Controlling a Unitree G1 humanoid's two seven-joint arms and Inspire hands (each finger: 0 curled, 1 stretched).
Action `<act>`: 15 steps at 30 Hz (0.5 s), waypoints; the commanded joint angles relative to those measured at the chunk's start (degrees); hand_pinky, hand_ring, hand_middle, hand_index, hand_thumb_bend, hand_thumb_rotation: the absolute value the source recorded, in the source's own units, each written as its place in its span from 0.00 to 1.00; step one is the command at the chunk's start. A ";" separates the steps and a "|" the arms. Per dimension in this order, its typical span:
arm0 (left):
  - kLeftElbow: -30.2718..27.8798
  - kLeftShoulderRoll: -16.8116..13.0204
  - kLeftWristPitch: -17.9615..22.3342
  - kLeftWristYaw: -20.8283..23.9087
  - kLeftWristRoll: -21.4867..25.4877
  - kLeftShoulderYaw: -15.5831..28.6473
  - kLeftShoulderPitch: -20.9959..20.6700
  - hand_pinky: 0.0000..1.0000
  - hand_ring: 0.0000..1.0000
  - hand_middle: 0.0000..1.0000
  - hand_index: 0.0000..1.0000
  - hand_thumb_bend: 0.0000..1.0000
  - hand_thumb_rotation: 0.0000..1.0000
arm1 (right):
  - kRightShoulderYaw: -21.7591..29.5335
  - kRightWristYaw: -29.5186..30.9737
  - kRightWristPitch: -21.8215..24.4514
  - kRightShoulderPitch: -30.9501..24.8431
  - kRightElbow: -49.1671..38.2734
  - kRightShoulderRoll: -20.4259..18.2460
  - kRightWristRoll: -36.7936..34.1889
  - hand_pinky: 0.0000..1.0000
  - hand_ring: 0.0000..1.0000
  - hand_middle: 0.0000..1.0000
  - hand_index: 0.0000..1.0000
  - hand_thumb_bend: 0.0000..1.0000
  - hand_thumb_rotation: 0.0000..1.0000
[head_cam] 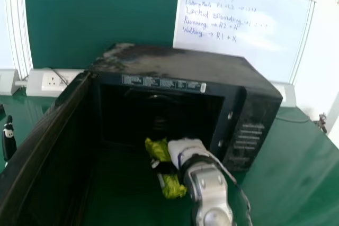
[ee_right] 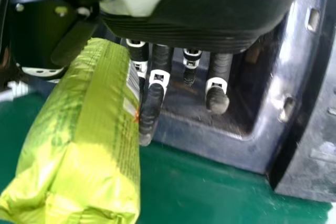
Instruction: Put biscuit inside oven
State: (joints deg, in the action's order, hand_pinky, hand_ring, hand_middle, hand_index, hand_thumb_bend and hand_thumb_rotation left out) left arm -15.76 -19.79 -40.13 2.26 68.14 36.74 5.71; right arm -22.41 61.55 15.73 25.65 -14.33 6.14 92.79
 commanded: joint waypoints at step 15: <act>-2.51 1.24 0.71 0.69 0.35 -0.65 1.25 0.65 0.73 0.77 0.80 0.63 0.00 | 1.10 -8.65 2.16 10.19 9.21 1.39 -7.72 0.07 0.14 0.26 0.72 0.64 0.00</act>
State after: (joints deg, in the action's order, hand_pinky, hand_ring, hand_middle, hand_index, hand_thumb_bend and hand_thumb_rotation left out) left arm -17.53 -18.72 -39.80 2.67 68.16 36.61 6.75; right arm -21.78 54.41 17.83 33.57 -5.79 7.00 86.05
